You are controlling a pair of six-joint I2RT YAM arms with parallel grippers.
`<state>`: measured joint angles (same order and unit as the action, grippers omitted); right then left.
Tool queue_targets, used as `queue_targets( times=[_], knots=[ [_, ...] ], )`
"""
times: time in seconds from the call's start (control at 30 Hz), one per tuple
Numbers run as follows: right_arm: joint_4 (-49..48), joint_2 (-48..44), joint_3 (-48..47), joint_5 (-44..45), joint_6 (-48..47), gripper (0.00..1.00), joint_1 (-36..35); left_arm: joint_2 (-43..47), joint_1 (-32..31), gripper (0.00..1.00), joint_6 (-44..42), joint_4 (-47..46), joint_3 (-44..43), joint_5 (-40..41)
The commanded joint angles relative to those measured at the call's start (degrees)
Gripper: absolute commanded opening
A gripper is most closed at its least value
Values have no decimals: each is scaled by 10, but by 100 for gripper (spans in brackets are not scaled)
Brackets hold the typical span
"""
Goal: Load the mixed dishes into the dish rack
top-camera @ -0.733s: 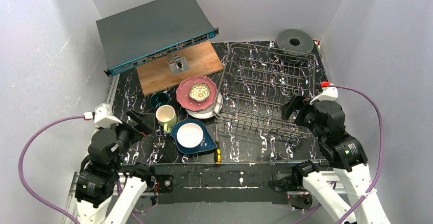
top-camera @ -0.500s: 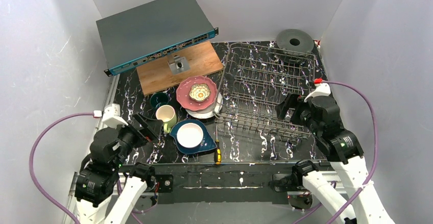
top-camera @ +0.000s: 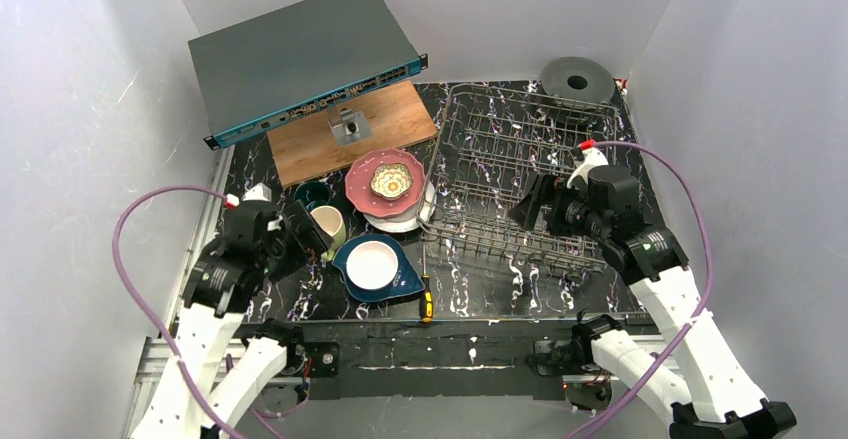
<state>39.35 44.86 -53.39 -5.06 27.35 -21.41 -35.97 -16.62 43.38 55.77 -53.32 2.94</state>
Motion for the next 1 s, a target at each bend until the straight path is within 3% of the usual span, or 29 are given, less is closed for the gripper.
queue_targets(
  times=[0.0, 0.37, 0.53, 0.67, 0.97],
  knots=[
    [-48, 8, -27, -93, 14, 100, -1, -51, -1, 84, 37, 0, 7, 53],
    [-106, 15, 36, -205, 61, 100, -10, -199, 11, 63, -9, -98, 9, 117],
    [-111, 26, 48, -205, 62, 100, -30, -254, 39, 62, -44, -121, 7, 101],
    [-128, 42, 56, -207, 74, 100, -50, -279, 68, 49, -74, -168, 33, 74],
    [-162, 74, 51, -184, 101, 100, -114, -337, 84, 39, -121, -213, 44, 65]
  ],
)
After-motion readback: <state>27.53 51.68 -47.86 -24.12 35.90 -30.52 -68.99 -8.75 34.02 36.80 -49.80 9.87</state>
